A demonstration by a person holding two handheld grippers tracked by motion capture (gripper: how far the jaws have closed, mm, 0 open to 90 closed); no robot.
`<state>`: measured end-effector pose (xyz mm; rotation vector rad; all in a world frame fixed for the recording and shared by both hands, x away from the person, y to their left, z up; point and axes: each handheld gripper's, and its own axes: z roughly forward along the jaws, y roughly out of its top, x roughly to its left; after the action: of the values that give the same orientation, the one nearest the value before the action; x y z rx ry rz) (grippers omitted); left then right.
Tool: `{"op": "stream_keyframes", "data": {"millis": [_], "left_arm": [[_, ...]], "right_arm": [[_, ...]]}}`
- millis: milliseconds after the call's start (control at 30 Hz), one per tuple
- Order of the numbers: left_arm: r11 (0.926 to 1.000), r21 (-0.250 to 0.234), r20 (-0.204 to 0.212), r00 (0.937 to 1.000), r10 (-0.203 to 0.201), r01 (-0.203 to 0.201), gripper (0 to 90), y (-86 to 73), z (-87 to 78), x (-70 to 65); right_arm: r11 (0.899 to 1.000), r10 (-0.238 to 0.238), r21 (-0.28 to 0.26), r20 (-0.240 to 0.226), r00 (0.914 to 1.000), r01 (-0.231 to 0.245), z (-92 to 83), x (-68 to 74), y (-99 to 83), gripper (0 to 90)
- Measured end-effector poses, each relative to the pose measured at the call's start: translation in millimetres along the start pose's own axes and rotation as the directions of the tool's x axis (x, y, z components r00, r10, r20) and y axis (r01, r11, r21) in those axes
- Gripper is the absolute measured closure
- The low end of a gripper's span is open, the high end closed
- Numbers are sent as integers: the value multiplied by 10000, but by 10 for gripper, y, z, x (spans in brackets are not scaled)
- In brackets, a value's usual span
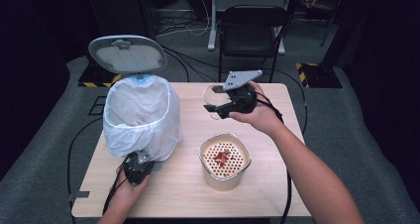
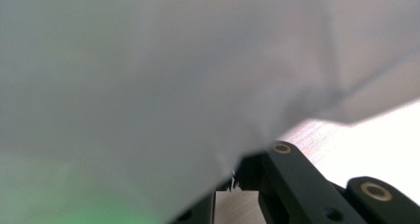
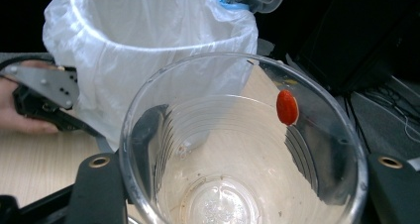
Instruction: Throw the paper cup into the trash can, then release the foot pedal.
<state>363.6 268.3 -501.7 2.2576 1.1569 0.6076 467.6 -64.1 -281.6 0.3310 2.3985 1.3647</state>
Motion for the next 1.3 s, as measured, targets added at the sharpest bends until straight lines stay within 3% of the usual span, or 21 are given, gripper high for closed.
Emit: {"op": "stream_keyframes", "data": {"millis": [133, 267, 467, 733, 967, 1067, 1300], "left_arm": [[10000, -46, 16, 10000, -53, 53, 874, -2, 2, -1], [10000, 80, -82, 10000, -19, 20, 874, -4, -3, -1], [9998, -31, -52, 9998, -195, 195, 874, -7, 0, -10], [9998, -6, -82, 9998, -206, 206, 874, -8, -2, -12], [9997, 72, -229, 9995, -216, 217, 875, -4, -4, -15], [9997, 18, -63, 9997, -229, 230, 875, -6, -2, -13], [9998, 15, -101, 9998, -190, 190, 875, -6, -2, -12]], "right_arm": [[9992, 396, 50, 6, 9992, -396, 37, -23, 121, 339], [9996, 279, -1, 198, 9994, -279, 75, -11, 290, 339], [9992, 399, 0, -245, 9989, -399, 177, 91, 660, 334], [9964, 731, -371, -840, 9938, -765, 456, 194, 1056, 328], [9962, 803, -245, -1050, 9912, -833, 781, 291, 1216, 317], [9960, 874, -98, -1109, 9900, -890, 924, 331, 1245, 316], [9951, 987, 84, -1165, 9883, -984, 1218, 452, 1315, 305]]}}
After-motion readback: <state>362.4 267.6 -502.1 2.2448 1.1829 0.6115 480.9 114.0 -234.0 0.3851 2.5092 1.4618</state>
